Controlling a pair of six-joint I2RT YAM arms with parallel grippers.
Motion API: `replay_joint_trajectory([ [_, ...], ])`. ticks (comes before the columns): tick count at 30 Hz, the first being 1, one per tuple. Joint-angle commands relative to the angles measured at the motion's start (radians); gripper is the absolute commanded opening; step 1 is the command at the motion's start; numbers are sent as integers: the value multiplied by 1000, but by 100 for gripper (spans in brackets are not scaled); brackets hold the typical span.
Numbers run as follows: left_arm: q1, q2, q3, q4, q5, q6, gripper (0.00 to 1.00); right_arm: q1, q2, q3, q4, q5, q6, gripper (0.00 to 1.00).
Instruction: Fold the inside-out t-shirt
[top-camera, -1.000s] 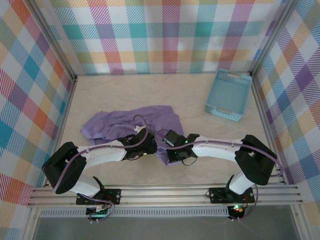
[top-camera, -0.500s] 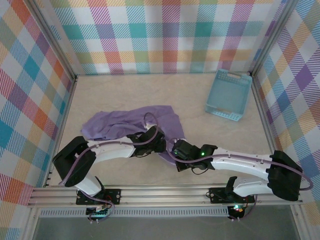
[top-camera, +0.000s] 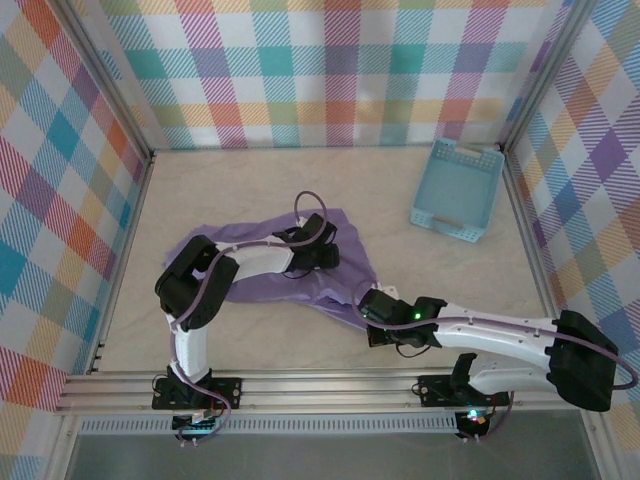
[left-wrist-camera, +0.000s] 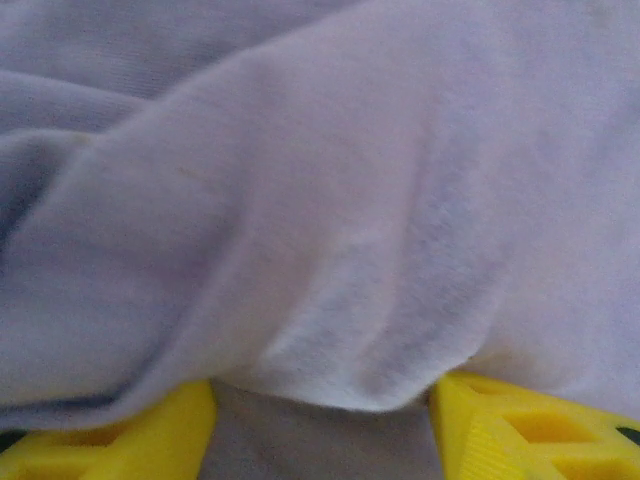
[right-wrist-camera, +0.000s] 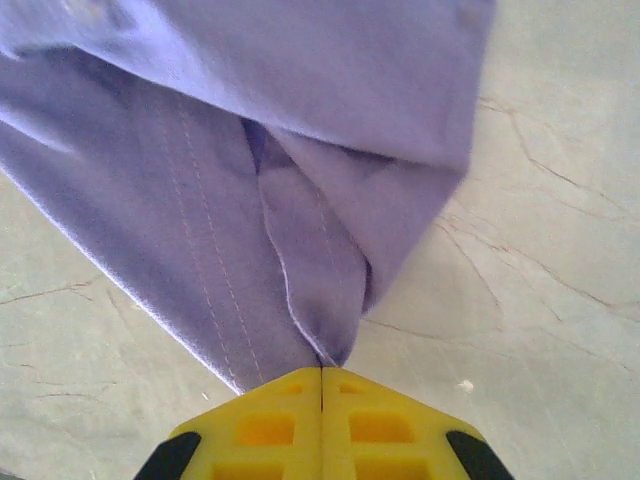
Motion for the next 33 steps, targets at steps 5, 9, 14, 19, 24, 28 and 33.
replay_joint_trajectory([
  [5,138,3,-92,-93,-60,-89,61,-18,-27,-24,-136,107,131,0],
  [9,146,-40,-117,-95,-65,-78,62,-95,-26,-43,-78,82,119,0],
  [14,133,-77,-155,-73,-26,-73,62,-185,3,0,0,39,-12,21],
  [19,92,-97,-168,-66,-11,-75,62,-205,72,93,71,-3,-215,31],
  [24,68,-118,-193,-62,-17,-90,62,-205,194,179,165,-90,-330,32],
  [28,67,-134,-209,-65,-36,-96,62,-208,333,252,166,-41,-371,33],
  [33,67,-140,-221,-59,-34,-97,62,-211,440,312,186,-24,-386,35],
])
